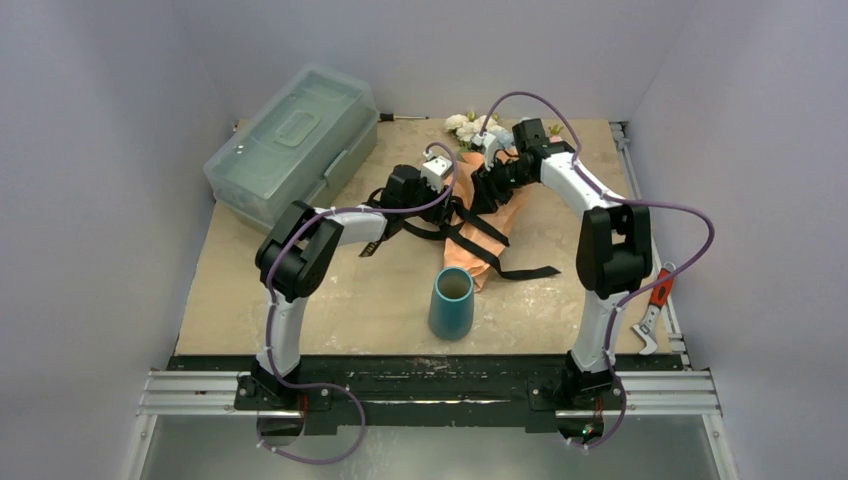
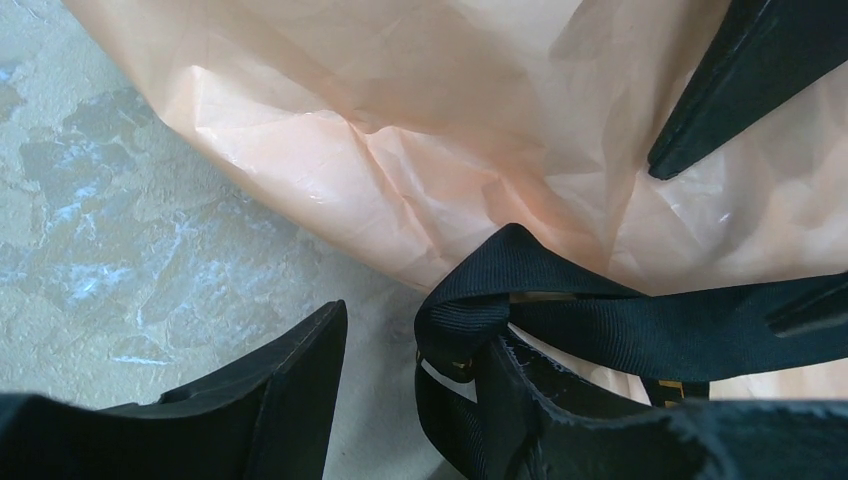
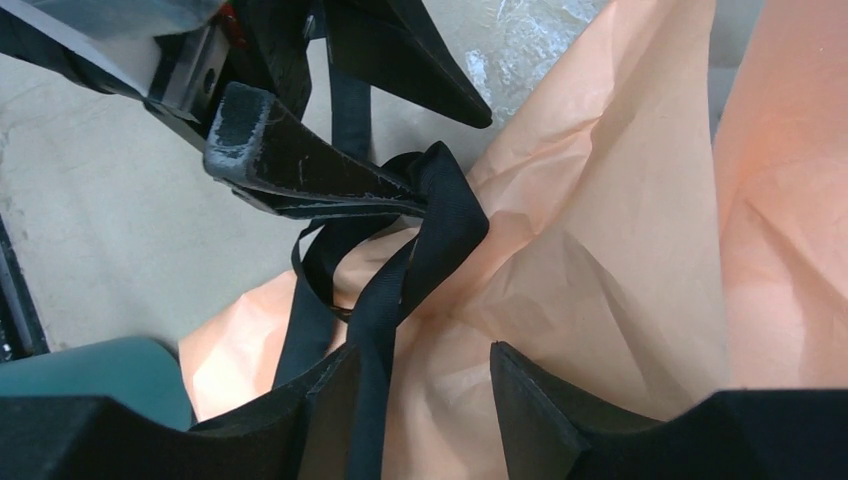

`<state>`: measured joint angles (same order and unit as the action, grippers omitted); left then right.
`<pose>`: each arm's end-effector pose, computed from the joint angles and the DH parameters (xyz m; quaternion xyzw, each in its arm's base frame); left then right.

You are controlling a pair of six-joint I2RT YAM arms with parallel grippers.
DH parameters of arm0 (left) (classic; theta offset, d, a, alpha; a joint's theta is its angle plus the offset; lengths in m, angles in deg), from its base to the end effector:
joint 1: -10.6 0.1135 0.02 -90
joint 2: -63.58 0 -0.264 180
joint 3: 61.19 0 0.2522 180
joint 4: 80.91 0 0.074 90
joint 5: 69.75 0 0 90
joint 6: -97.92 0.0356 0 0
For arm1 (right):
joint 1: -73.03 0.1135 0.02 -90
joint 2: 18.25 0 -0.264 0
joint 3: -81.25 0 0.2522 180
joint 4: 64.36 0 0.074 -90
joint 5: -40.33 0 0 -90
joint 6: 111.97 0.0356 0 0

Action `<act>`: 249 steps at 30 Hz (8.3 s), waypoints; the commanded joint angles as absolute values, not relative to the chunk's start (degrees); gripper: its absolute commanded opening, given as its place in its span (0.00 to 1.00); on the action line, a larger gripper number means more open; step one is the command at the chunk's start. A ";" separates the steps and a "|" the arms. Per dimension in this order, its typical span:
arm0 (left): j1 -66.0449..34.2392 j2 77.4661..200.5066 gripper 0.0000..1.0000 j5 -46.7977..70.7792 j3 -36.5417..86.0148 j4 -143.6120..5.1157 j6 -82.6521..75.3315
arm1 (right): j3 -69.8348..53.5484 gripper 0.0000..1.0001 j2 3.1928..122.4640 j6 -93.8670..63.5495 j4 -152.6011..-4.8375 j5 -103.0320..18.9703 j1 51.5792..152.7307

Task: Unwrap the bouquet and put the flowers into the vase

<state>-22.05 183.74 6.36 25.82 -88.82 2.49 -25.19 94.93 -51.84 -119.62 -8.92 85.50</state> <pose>0.3844 -0.2564 0.1576 0.2602 0.7995 -0.2700 0.4692 0.4068 0.1138 0.2374 -0.4070 0.8178 0.2996 0.2753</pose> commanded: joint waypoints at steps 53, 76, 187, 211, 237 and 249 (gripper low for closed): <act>-19.40 184.29 0.47 11.61 29.55 -83.40 2.90 | -21.18 0.02 85.35 -74.12 -140.51 -10.73 67.68; -20.32 183.91 0.46 8.35 29.65 -85.84 0.93 | -28.31 0.60 77.77 -51.38 -116.49 -3.08 86.74; -13.69 183.53 0.56 9.70 31.29 -78.05 7.66 | -17.96 0.84 91.83 -24.20 -101.06 -24.19 77.63; -14.05 179.85 0.00 13.07 35.10 -68.58 11.88 | -19.79 0.59 100.65 -24.82 -103.25 -31.30 77.81; -2.71 164.62 0.00 -6.91 50.19 -64.11 3.47 | -17.24 0.42 100.90 -29.08 -102.59 -34.99 77.79; 0.95 168.58 0.00 -6.48 68.85 -66.01 -0.12 | -16.62 0.42 100.48 -30.05 -102.44 -35.26 77.79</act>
<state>0.33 167.61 -6.05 63.07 -63.46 2.05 -18.11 101.23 -28.26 -102.86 -32.46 77.85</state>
